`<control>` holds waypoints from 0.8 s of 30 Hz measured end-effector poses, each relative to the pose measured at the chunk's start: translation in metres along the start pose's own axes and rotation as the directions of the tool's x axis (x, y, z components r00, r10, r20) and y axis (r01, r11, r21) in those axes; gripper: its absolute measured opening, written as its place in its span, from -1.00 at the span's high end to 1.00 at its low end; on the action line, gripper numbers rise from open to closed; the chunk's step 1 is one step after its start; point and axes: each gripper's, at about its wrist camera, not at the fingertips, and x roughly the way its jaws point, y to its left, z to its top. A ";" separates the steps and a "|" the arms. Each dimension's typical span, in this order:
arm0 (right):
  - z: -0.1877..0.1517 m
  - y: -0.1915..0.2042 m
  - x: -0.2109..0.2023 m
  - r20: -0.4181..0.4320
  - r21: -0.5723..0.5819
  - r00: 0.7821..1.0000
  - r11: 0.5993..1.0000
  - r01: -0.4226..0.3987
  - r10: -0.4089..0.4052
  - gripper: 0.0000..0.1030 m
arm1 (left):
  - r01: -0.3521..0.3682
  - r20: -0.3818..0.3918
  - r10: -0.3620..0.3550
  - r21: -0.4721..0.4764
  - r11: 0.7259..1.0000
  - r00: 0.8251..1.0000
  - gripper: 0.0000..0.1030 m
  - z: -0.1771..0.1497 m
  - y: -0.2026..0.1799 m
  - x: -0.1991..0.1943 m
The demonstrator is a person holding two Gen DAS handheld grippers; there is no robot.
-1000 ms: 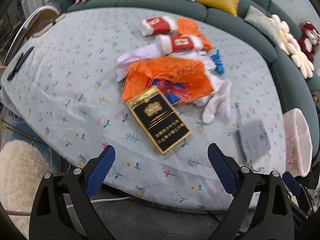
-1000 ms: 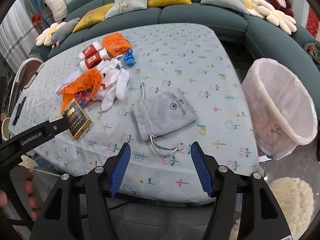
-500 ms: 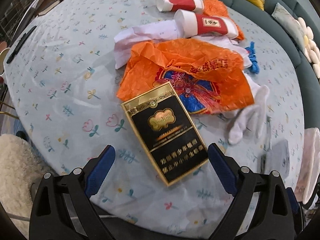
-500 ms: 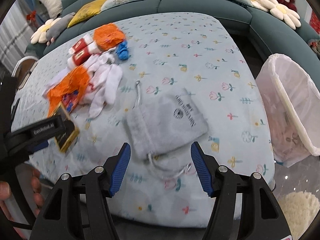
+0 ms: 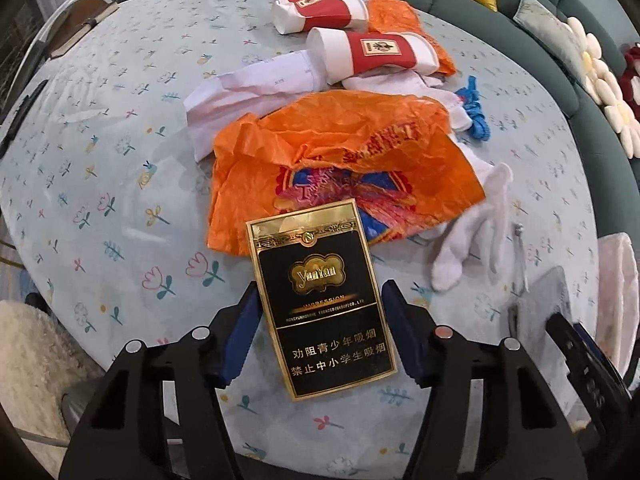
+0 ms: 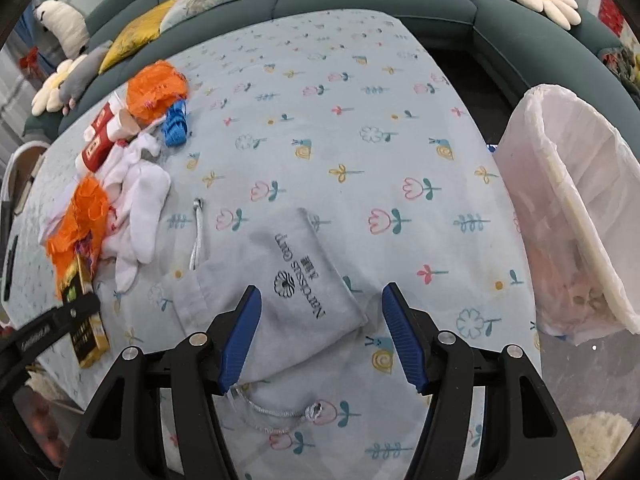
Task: Collect trash
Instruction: 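Grasp the grey pouch with the right tool while the left tool grasps the cigarette box, then drop the cigarette box and grey pouch into the wastebasket by opening both tools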
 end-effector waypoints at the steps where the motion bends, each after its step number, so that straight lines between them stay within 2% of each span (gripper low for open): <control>1: 0.000 0.002 0.000 -0.001 -0.008 1.000 1.000 -0.004 0.004 -0.10 | 0.003 0.001 -0.003 0.003 1.000 1.000 -0.13 -0.001 -0.002 -0.002; 3: -0.001 0.006 0.000 -0.004 -0.032 1.000 0.999 -0.009 0.009 0.29 | 0.009 0.005 -0.009 0.017 1.000 1.000 -0.13 -0.005 -0.006 -0.006; 4: -0.002 0.008 0.000 -0.007 -0.045 1.000 0.999 -0.011 0.011 0.39 | 0.010 0.007 -0.010 0.024 1.000 1.000 -0.13 -0.007 -0.007 -0.009; 5: -0.003 0.009 -0.001 -0.014 -0.053 1.000 0.998 -0.023 0.023 0.66 | 0.014 0.008 -0.014 0.031 0.999 1.000 -0.13 -0.009 -0.010 -0.011; 6: -0.003 0.010 -0.001 -0.020 -0.053 0.999 0.998 -0.033 0.032 0.84 | 0.019 0.010 -0.020 0.039 0.999 1.000 -0.13 -0.010 -0.012 -0.013; 13: -0.011 0.006 -0.029 0.030 -0.035 0.996 0.996 -0.078 0.079 0.86 | 0.064 0.034 -0.067 0.087 0.994 0.997 -0.13 -0.018 -0.030 -0.035; 24: -0.013 -0.024 -0.092 0.158 0.005 0.984 0.996 -0.084 0.082 0.86 | 0.114 0.086 -0.134 0.204 0.972 0.987 -0.13 -0.032 -0.079 -0.075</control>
